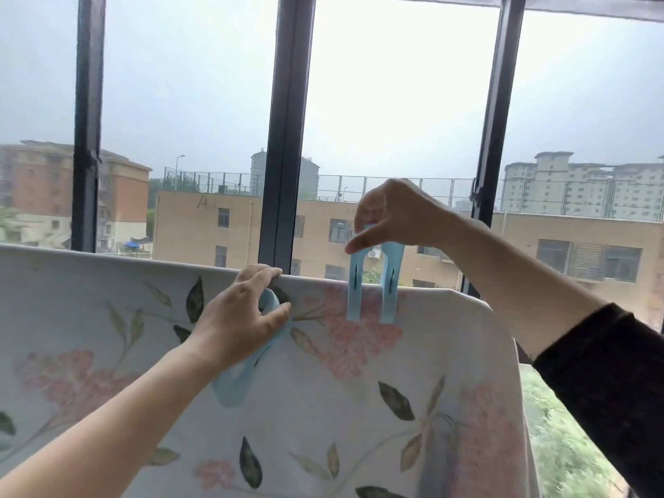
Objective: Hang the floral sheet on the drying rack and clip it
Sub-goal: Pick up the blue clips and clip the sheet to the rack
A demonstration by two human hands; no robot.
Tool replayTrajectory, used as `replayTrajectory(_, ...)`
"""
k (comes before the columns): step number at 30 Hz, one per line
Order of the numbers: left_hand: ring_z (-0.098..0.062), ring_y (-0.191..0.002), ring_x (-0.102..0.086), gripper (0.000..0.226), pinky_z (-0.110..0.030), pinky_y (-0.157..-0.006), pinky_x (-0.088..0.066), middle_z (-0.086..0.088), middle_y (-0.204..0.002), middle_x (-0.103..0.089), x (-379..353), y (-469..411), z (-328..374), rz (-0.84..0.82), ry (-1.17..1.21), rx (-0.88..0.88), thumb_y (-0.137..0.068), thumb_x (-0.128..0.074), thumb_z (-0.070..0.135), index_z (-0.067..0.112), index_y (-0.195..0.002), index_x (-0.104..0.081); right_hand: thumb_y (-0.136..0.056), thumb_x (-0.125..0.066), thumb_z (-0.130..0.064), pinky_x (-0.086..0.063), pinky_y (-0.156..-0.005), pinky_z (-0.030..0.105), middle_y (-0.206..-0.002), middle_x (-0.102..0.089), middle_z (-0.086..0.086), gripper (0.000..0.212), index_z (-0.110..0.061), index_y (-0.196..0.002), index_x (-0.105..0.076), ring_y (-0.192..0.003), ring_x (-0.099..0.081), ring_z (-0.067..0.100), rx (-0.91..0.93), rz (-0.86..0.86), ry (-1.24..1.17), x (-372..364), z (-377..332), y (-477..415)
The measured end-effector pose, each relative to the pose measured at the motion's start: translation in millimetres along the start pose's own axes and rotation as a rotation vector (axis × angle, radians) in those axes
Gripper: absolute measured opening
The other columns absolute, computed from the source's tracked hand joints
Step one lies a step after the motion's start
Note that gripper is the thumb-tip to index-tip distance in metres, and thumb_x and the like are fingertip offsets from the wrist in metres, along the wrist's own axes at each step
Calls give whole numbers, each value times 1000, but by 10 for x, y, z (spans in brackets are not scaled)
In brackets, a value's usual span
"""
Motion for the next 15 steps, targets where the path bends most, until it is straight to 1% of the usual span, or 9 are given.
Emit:
replayTrajectory(3,-12,-111,-54,54,-34,-90,-47,19,-138,-41,-2,-6,17,4,-15,1,-87,-58,44,26,-136,-43,-62,-85,-41,-57,-79,23,-85,-74,0,41,-10,-86,-74,-81,-71,12,-16,-26,-55,-39,75,19)
replayTrajectory(5,-11,-110,-54,54,-33,-90,-47,19,-138,-41,-5,-13,32,6,-17,4,-87,-58,44,26,-136,-43,-60,-82,-48,-56,-81,20,-96,-74,-1,52,-11,-96,-73,-90,-70,12,-26,-85,-65,-70,83,18)
replayTrajectory(7,-12,-111,-53,54,-34,-90,-46,18,-139,-41,-12,-16,44,4,-22,6,-87,-58,44,25,-136,-43,-55,-77,-58,-53,-88,26,-109,-71,-1,68,-16,-107,-69,-100,-66,13,-83,-142,-71,-124,148,30)
replayTrajectory(8,-12,-111,-53,54,-34,-91,-46,17,-139,-41,-14,-17,42,4,-25,7,-87,-58,43,25,-136,-43,-55,-77,-60,-52,-90,29,-113,-69,-1,71,-18,-111,-66,-104,-64,14,-115,-153,-71,-143,196,45)
replayTrajectory(10,-11,-112,-53,55,-34,-91,-46,16,-139,-42,-8,-17,37,9,-22,6,-87,-58,43,25,-137,-43,-61,-78,-58,-50,-95,33,-119,-66,-1,69,-19,-116,-63,-109,-62,15,-155,-151,-55,-168,250,94)
replayTrajectory(12,-12,-116,-52,58,-35,-95,-46,15,-142,-41,-21,-11,30,1,-16,-2,-87,-58,46,25,-138,-43,-70,-76,-55,-44,-103,33,-128,-62,-1,65,-19,-122,-60,-117,-57,14,-149,-116,-15,-182,230,149)
replayTrajectory(13,-12,-120,-50,60,-35,-97,-45,14,-143,-41,-25,-7,26,4,-7,-7,-86,-58,47,25,-139,-42,-74,-73,-54,-40,-106,30,-131,-60,-2,64,-18,-124,-59,-120,-55,12,-123,-67,8,-164,177,181)
replayTrajectory(15,-10,-124,-46,62,-32,-99,-42,12,-144,-42,17,20,32,49,35,-3,-85,-59,47,24,-140,-43,-80,-70,-51,-34,-102,22,-132,-59,-5,55,-20,-124,-60,-121,-52,8,-53,102,21,-62,18,264)
Point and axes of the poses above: each hand's wrist, its own y-axis away from the middle knuckle, its own x-axis out of the back of the hand, z = x × y, the point moved 10 cm from there along -y, towards the middle knuckle
